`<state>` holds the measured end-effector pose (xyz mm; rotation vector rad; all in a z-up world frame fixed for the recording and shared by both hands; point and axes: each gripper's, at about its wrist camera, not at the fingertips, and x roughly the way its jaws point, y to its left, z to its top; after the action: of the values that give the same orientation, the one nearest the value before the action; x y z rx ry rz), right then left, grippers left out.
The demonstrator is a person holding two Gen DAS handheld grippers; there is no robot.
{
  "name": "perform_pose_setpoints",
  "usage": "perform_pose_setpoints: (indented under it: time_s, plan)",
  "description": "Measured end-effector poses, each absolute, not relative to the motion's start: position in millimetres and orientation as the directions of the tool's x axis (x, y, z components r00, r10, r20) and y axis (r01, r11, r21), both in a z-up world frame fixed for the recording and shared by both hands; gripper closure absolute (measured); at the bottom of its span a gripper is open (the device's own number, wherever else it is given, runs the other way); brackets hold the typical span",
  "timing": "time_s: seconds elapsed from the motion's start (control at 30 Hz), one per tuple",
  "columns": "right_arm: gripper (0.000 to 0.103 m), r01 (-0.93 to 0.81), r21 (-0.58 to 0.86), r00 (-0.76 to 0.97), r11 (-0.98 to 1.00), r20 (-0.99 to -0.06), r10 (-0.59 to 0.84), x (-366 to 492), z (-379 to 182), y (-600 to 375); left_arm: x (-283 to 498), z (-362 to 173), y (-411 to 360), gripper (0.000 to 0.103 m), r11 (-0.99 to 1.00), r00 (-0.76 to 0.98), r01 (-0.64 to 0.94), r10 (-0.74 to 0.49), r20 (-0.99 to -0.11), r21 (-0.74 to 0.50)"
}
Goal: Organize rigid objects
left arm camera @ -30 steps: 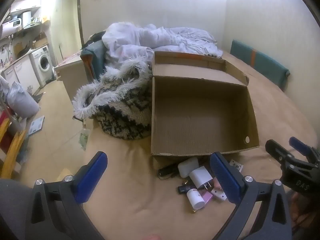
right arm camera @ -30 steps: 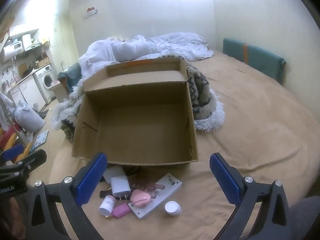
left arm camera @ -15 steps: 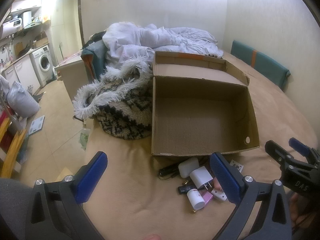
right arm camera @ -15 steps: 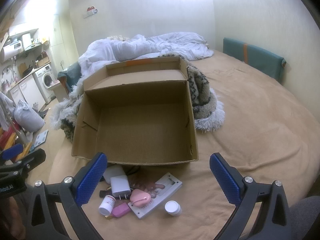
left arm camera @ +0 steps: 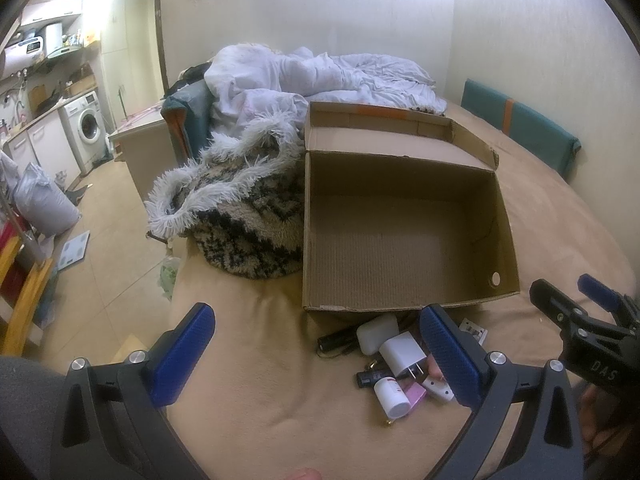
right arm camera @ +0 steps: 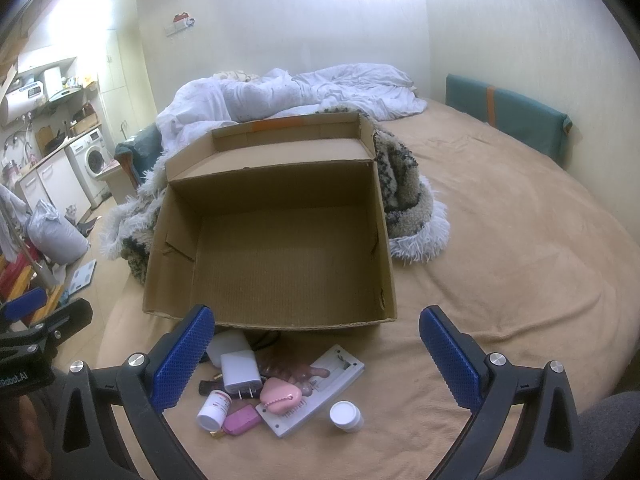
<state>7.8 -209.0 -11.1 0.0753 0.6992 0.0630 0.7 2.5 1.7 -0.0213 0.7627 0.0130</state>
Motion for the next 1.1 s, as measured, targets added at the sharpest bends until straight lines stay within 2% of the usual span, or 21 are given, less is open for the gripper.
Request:
perform_pose_setpoints:
  time_s: [1.1]
  plan:
    - [0.0, -0.033, 0.092, 0.763, 0.995, -0.641, 0.084, 8.4, -11.1, -209.6, 0.7, 4.5, 5.1, 0.001, 1.0, 0.722, -0.014, -0.001, -0.692, -0.017]
